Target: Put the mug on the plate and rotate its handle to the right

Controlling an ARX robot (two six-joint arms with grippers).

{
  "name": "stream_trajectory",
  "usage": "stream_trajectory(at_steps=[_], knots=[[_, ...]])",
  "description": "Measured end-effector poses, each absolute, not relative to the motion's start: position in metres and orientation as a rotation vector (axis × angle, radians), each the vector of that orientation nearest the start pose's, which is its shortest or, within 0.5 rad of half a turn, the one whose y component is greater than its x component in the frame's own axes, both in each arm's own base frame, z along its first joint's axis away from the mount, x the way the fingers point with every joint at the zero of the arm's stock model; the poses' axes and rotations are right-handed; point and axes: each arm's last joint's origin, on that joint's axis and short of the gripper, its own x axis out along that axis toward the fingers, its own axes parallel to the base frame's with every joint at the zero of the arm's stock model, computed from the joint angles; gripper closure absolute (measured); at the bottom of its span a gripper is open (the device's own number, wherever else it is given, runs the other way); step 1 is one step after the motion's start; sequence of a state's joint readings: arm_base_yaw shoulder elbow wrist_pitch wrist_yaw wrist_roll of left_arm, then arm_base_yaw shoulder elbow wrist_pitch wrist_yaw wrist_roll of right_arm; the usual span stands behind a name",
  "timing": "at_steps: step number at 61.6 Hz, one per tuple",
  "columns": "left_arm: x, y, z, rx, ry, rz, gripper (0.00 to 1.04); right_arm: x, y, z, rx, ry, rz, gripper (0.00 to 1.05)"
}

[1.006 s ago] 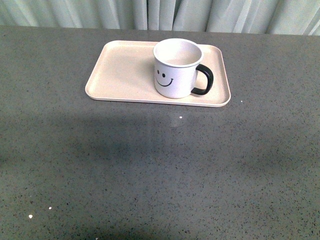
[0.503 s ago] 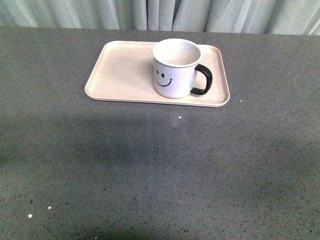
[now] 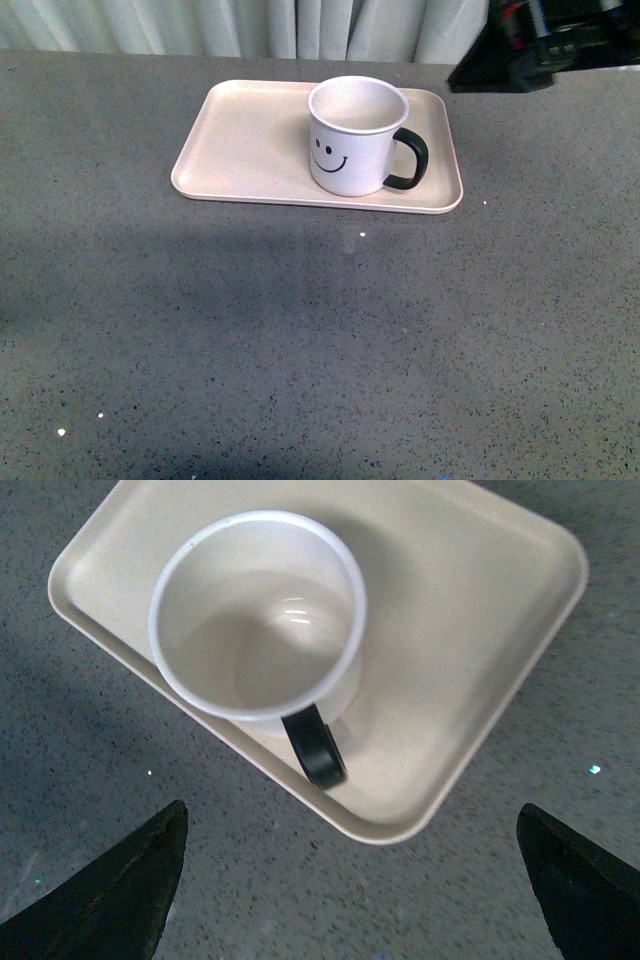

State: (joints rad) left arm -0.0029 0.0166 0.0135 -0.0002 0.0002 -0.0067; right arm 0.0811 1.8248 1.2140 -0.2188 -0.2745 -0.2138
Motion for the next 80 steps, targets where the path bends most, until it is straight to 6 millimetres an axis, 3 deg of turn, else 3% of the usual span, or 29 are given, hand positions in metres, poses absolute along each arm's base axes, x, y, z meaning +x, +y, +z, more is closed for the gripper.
stream_trajectory(at_steps=[11, 27, 45, 58, 67, 68, 80], knots=[[0.098, 0.0, 0.167, -0.007, 0.003, -0.003, 0.09, 0.418, 0.066, 0.175, -0.126, 0.871, 0.385, 0.09], [0.098, 0.0, 0.167, -0.007, 0.003, -0.003, 0.09, 0.444, 0.075, 0.153, -0.094, 0.94, 0.337, 0.11], [0.098, 0.0, 0.167, -0.007, 0.003, -0.003, 0.09, 0.458, 0.08, 0.14, -0.103, 0.985, 0.324, 0.54], [0.098, 0.0, 0.167, -0.007, 0.003, -0.003, 0.09, 0.471, 0.087, 0.152, -0.096, 0.99, 0.334, 1.03], [0.098, 0.0, 0.167, -0.007, 0.003, -0.003, 0.09, 0.48, 0.086, 0.171, -0.132, 0.961, 0.351, 1.03], [0.098, 0.0, 0.167, -0.007, 0.003, -0.003, 0.09, 0.482, 0.084, 0.18, -0.221, 0.964, 0.399, 1.03], [0.098, 0.0, 0.167, -0.007, 0.003, -0.003, 0.09, 0.487, 0.084, 0.161, -0.344, 0.995, 0.436, 1.03]])
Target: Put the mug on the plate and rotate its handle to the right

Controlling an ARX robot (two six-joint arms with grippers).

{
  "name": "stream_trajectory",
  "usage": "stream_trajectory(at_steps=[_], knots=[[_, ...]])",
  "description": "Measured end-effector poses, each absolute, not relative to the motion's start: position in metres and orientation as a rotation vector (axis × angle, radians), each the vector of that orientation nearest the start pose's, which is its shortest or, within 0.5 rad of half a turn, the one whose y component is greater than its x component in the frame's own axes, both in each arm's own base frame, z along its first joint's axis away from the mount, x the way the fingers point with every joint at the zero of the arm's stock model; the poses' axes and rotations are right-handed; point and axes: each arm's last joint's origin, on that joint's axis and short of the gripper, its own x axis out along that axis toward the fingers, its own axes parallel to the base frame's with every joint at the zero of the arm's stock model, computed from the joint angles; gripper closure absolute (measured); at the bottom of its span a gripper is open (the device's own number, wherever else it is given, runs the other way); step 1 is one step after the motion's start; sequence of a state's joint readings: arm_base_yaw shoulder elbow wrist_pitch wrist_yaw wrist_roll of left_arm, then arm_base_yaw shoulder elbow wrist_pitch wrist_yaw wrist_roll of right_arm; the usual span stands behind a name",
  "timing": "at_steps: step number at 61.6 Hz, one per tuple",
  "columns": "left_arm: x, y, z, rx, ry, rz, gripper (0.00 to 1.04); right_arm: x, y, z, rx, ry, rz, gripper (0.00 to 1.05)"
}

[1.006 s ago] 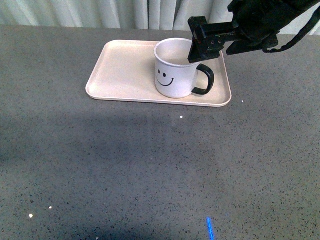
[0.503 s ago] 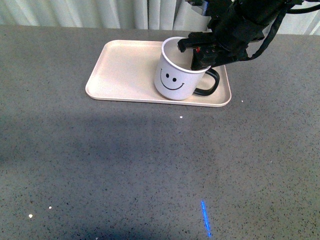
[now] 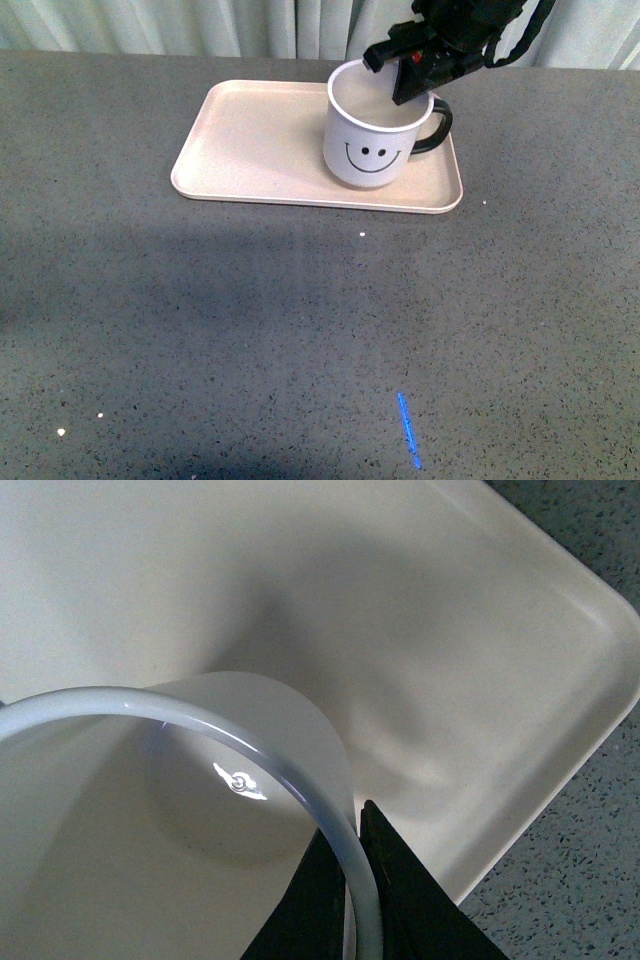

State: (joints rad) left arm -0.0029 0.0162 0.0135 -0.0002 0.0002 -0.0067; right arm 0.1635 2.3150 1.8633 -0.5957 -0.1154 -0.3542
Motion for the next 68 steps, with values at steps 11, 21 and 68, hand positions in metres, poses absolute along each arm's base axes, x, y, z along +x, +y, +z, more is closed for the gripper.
stream_trajectory(at_steps=[11, 21, 68], knots=[[0.098, 0.0, 0.167, -0.007, 0.003, -0.003, 0.09, 0.492, 0.084, 0.16, -0.409, 0.986, 0.439, 0.99], [0.098, 0.0, 0.167, -0.007, 0.003, -0.003, 0.09, 0.497, 0.083, 0.159, -0.447, 0.981, 0.45, 0.74], [0.098, 0.0, 0.167, -0.007, 0.003, -0.003, 0.09, 0.385, 0.034, 0.218, -0.035, -0.03, 0.007, 0.67]])
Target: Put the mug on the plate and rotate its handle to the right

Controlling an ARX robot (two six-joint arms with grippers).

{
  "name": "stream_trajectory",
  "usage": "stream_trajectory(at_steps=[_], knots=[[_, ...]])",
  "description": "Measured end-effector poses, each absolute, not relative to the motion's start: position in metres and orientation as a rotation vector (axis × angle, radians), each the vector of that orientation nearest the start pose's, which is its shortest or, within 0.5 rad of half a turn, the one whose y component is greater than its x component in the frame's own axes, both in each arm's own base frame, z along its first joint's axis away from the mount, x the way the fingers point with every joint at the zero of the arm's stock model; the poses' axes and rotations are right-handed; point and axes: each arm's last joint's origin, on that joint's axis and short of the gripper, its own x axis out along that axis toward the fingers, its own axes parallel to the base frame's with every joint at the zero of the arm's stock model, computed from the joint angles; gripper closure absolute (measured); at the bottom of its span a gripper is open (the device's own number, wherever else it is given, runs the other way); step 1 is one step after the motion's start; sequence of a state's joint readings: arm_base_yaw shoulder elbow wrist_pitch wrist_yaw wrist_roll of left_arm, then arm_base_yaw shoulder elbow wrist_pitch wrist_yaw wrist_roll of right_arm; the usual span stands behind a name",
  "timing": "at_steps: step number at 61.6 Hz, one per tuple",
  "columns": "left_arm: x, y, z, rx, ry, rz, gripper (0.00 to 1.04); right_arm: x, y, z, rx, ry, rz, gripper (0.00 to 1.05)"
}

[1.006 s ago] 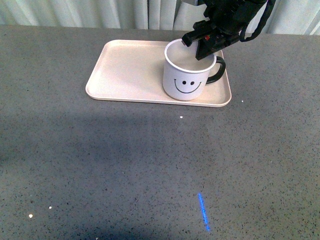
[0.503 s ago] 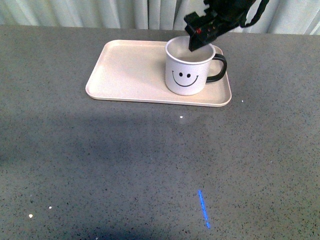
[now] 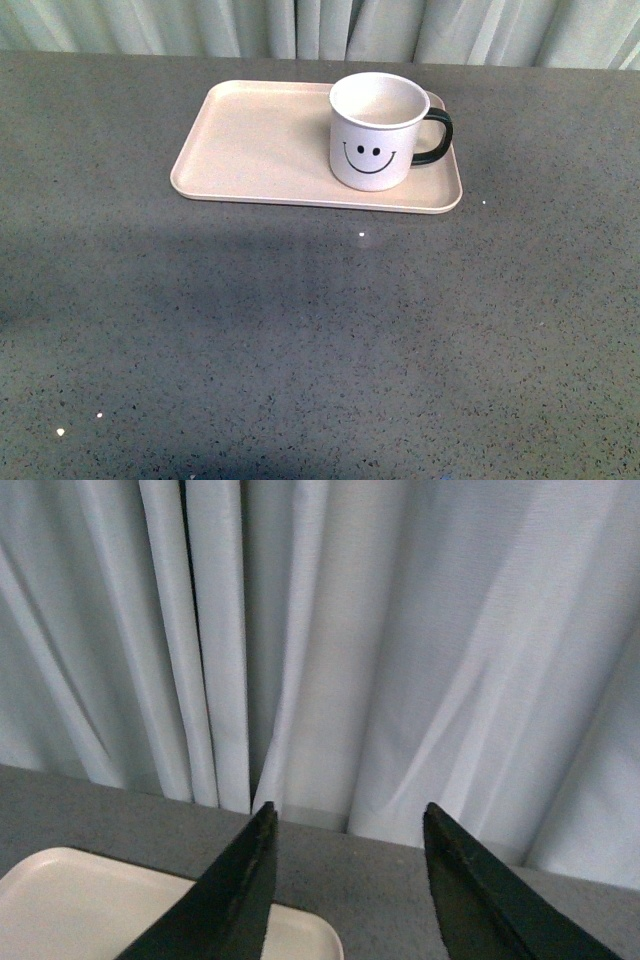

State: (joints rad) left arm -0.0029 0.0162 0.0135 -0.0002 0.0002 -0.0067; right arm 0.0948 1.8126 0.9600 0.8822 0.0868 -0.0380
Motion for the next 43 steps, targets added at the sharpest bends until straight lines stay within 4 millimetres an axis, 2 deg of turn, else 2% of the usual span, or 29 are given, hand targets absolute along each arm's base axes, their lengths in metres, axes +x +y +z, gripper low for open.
stream_trajectory(at_steps=[6, 13, 25, 33, 43], knots=[[0.098, 0.0, 0.167, -0.007, 0.003, -0.003, 0.09, 0.348, 0.023, 0.207, -0.018, -0.027, -0.008, 0.85], [0.098, 0.0, 0.167, -0.007, 0.003, -0.003, 0.09, 0.317, 0.019, 0.194, -0.016, -0.003, 0.002, 1.04], [0.098, 0.0, 0.167, -0.007, 0.003, -0.003, 0.09, 0.267, 0.012, 0.183, -0.011, 0.006, -0.001, 1.03], [0.098, 0.0, 0.167, -0.007, 0.003, -0.003, 0.09, 0.24, 0.001, 0.178, -0.011, 0.012, 0.0, 1.03], [0.098, 0.0, 0.167, -0.007, 0.003, -0.003, 0.09, 0.213, 0.0, 0.174, -0.011, 0.009, -0.001, 1.03]])
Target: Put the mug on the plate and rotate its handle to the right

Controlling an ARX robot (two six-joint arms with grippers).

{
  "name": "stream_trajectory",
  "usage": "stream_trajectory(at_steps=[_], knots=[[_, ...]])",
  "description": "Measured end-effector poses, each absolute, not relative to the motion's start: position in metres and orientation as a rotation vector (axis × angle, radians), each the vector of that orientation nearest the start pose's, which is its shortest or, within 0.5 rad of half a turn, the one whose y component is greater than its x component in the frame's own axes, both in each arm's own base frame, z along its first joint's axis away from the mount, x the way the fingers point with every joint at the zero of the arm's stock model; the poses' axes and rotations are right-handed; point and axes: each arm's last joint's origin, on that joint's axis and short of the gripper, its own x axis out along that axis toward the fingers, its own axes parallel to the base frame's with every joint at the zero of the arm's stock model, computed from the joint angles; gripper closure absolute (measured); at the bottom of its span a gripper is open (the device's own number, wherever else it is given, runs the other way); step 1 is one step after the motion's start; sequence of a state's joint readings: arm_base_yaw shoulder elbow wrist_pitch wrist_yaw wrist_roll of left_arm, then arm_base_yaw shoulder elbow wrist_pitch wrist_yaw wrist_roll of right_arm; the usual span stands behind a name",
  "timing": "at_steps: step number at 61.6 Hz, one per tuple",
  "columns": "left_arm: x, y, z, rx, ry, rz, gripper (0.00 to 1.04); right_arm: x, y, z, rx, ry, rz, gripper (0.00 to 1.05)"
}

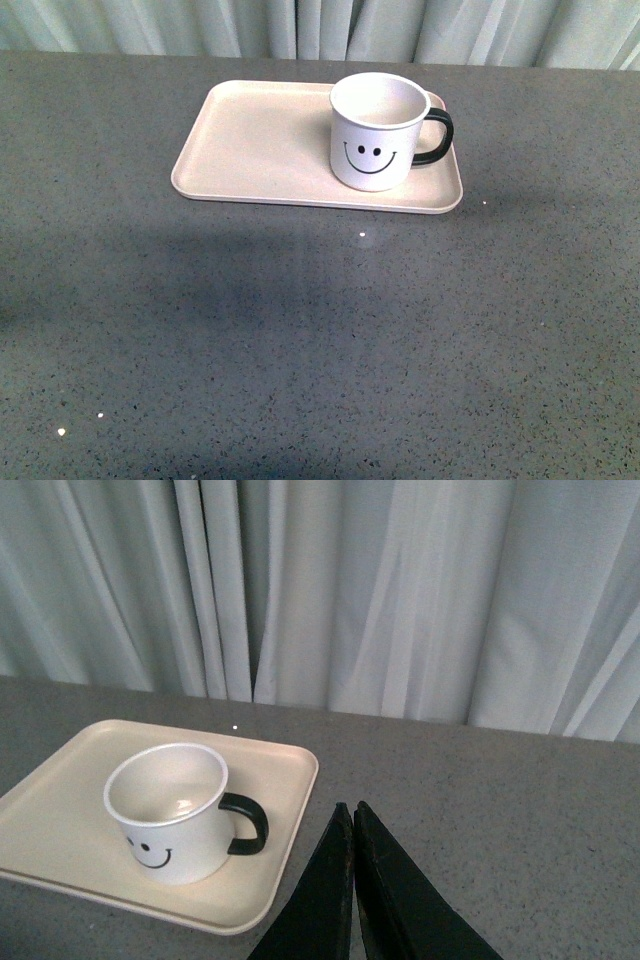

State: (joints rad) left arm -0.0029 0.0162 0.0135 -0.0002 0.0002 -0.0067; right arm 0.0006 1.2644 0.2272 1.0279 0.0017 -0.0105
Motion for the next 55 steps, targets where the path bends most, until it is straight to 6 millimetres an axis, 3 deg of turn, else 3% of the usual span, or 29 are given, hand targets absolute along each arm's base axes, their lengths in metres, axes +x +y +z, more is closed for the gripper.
stream_trajectory(at_steps=[14, 55], knots=[[0.098, 0.0, 0.167, -0.007, 0.003, -0.003, 0.09, 0.185, 0.0, 0.16, -0.011, 0.025, -0.001, 1.03], [0.098, 0.0, 0.167, -0.007, 0.003, -0.003, 0.09, 0.139, 0.0, 0.168, -0.01, -0.002, -0.001, 1.03]])
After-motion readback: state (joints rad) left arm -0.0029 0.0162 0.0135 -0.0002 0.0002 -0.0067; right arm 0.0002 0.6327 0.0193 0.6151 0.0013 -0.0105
